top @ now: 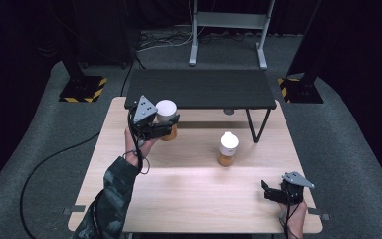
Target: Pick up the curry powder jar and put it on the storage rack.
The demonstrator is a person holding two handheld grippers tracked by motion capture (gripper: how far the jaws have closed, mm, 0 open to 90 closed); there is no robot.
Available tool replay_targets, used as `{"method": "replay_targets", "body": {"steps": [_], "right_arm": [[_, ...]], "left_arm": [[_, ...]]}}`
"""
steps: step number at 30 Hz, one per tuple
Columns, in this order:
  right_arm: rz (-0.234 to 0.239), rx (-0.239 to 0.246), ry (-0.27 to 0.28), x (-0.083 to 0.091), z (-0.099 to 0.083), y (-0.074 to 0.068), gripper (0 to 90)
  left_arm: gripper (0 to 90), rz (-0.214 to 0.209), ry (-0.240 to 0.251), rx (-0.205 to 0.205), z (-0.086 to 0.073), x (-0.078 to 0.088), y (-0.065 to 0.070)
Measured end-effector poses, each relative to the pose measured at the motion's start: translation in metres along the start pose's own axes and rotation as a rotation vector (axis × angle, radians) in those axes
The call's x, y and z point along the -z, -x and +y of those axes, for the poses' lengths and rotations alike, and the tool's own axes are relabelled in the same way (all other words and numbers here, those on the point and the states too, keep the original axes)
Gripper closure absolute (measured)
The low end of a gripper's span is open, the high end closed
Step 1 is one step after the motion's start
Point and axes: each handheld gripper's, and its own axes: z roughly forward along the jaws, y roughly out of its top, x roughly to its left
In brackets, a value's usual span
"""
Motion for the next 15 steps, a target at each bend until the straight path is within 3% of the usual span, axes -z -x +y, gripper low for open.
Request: {"method": "replay_targets", "body": {"steps": [15], "right_arm": [[0.000,0.002,-0.002,0.000,0.000,0.000,0.5]], "left_arm": [[33.6,-0.010,0.023,-0.020,0.019,0.001,-0.004]]}}
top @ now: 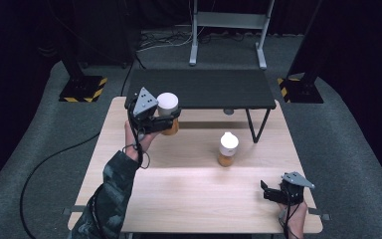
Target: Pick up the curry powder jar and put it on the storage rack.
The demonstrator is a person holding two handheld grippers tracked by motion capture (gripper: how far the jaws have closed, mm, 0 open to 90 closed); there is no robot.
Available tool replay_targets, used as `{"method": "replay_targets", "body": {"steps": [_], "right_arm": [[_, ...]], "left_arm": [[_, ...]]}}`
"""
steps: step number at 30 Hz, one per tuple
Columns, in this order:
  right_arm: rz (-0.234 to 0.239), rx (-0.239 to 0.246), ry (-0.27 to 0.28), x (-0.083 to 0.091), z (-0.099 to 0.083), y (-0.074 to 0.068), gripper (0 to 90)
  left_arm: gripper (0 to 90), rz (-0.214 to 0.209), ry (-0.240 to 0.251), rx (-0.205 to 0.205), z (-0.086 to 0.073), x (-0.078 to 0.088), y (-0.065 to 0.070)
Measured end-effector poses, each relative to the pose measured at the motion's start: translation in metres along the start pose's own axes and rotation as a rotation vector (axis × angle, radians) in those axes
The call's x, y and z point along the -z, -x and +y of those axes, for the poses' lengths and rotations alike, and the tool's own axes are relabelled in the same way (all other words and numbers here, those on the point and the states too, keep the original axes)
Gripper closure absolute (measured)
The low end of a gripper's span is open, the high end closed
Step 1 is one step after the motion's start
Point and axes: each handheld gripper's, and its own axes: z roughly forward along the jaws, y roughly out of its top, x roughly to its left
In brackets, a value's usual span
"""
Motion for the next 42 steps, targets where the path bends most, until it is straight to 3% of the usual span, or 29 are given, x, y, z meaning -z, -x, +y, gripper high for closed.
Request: {"method": "replay_targets", "body": {"steps": [27,42], "right_arm": [[0.002,-0.001,0.001,0.000,0.000,0.000,0.6],[0.004,-0.002,0.000,0.000,0.000,0.001,0.6]], "left_arm": [[33.5,0.001,0.028,-0.014,0.027,-0.006,-0.009],[33.5,-0.009,0.028,0.005,0.042,-0.017,-0.024]]}}
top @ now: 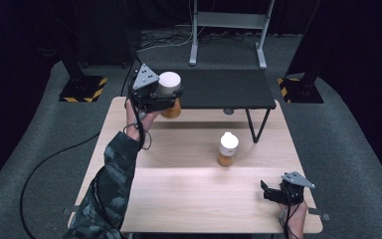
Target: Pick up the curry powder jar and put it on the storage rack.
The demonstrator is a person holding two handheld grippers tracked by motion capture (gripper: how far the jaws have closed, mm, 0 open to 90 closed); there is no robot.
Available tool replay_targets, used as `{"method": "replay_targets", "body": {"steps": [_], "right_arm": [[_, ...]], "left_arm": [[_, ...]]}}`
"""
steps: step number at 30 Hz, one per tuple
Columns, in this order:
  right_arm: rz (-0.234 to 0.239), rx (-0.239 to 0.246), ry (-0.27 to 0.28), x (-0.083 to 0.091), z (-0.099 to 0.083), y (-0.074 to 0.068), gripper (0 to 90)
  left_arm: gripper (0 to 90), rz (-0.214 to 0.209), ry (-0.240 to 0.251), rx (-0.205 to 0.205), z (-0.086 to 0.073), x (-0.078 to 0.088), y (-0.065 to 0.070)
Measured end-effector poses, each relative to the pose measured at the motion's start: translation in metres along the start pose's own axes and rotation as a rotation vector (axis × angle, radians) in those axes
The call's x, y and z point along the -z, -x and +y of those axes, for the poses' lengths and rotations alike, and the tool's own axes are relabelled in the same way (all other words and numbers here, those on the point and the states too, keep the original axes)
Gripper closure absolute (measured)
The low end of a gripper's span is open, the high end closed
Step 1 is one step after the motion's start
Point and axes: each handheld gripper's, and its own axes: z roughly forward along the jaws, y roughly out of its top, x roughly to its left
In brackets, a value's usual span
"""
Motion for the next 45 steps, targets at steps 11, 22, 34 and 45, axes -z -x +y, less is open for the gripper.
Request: {"method": "replay_targets", "body": {"steps": [11,22,34,45], "right_arm": [[0.001,-0.001,0.000,0.000,0.000,0.000,0.6],[0.006,-0.001,0.002,0.000,0.000,0.001,0.5],[0.008,-0.004,0.005,0.000,-0.001,0.002,0.5],[0.010,-0.005,0.006,0.001,-0.001,0.002,0.5]], "left_arm": [[33.5,0.007,-0.012,0.017,0.011,-0.016,-0.009],[33.5,0.031,-0.016,0.039,0.013,-0.034,-0.016],[33.5,0.061,-0.029,0.085,0.008,-0.052,-0.022],[33.5,0.073,-0.025,0.113,-0.001,-0.058,-0.027]]}}
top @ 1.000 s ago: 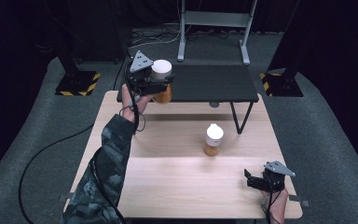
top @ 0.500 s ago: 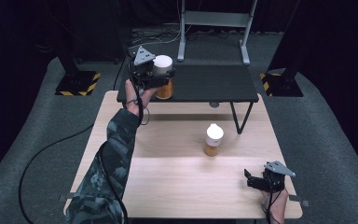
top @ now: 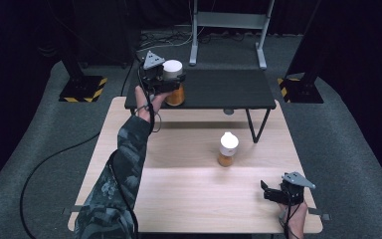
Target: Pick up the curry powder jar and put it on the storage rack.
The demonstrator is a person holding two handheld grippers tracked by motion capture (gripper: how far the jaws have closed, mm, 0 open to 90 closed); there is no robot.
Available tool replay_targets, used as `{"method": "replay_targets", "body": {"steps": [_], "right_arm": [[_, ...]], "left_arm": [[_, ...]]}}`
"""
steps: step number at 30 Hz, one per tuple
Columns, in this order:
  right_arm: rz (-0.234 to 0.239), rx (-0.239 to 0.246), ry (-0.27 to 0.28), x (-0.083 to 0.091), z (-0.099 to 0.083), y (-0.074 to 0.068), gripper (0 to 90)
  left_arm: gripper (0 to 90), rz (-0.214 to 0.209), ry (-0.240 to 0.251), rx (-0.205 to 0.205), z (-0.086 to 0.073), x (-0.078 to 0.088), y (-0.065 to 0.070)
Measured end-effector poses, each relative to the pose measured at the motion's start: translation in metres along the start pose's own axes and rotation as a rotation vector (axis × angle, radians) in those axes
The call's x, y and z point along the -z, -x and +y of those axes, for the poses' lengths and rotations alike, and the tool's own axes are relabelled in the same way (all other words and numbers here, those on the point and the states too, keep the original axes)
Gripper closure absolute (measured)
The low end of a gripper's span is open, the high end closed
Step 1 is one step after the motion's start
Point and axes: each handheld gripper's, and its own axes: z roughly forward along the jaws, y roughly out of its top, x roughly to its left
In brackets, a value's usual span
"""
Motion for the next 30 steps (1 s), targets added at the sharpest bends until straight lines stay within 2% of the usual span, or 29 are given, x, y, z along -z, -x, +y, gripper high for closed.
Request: {"method": "replay_targets", "body": {"steps": [11,18,20,23,26,30], "right_arm": [[-0.003,0.001,0.001,0.000,0.000,-0.001,0.5],[-0.001,0.002,0.001,0.000,0.000,0.000,0.6],[0.000,0.000,0.001,0.000,0.000,0.000,0.6],[-0.001,0.001,0.001,0.000,0.000,0.000,0.5],[0.000,0.000,0.000,0.000,0.000,0.000,0.5],[-0.001,0.001,-0.002,0.000,0.000,0.000,0.5]], "left_arm": [[33.3,0.003,0.022,-0.003,-0.006,0.001,0.001],[31.9,0.007,-0.002,0.004,-0.001,0.002,0.002],[25.8,0.016,-0.027,0.006,0.004,0.002,0.002],[19.8,0.026,-0.097,-0.005,0.014,0.003,0.004],[12.7,0.012,-0.154,-0.011,0.021,0.006,0.002],[4.4,0.021,-0.224,-0.039,0.029,0.011,0.005]]}}
